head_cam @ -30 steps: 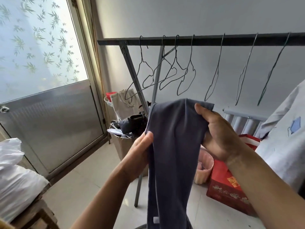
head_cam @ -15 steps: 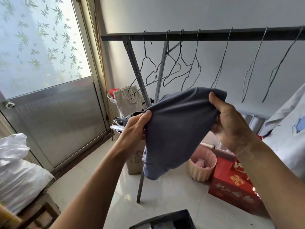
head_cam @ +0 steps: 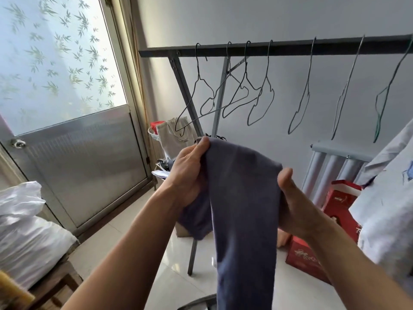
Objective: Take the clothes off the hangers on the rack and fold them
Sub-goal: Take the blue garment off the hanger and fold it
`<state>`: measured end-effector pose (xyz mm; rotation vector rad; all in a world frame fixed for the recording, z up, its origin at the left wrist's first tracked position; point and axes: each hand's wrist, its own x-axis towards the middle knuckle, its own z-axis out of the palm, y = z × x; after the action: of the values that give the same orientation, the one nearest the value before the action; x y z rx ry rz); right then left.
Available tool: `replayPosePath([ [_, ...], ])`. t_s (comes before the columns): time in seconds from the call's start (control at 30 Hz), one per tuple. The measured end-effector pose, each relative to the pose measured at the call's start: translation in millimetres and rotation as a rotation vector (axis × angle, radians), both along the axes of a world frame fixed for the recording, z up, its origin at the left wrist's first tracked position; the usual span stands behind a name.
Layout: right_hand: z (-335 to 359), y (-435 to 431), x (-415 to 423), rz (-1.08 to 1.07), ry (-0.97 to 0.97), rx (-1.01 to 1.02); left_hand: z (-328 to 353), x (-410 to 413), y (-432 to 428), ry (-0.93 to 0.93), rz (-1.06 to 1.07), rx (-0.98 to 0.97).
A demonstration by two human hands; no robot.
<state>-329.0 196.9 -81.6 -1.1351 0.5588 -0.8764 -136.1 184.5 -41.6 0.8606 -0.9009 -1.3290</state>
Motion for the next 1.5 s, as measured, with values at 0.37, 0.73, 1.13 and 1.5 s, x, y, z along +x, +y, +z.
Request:
replayPosePath([
  [0.37,31.9,-9.2,22.9,-0.397,0.164,-0.266,-10.0,18.6,14.8,-0.210,-0.195,-0.080],
  [0.73,36.7,-26.5,12.3,-0.682,0.391,-0.217,-1.2,4.7,17.0,-0.366,0.088,-0.141],
  [1.13,38.2,-11.8,0.6,-0.619,0.456,-0.508,9.2,19.2,16.7,-0.990,0.177,-0.354],
  [1.5,51.8,-16.9,-1.6,-0.868,0.768,-0.833,12.9,24.7,11.3,-1.020,0.082,-0.402],
])
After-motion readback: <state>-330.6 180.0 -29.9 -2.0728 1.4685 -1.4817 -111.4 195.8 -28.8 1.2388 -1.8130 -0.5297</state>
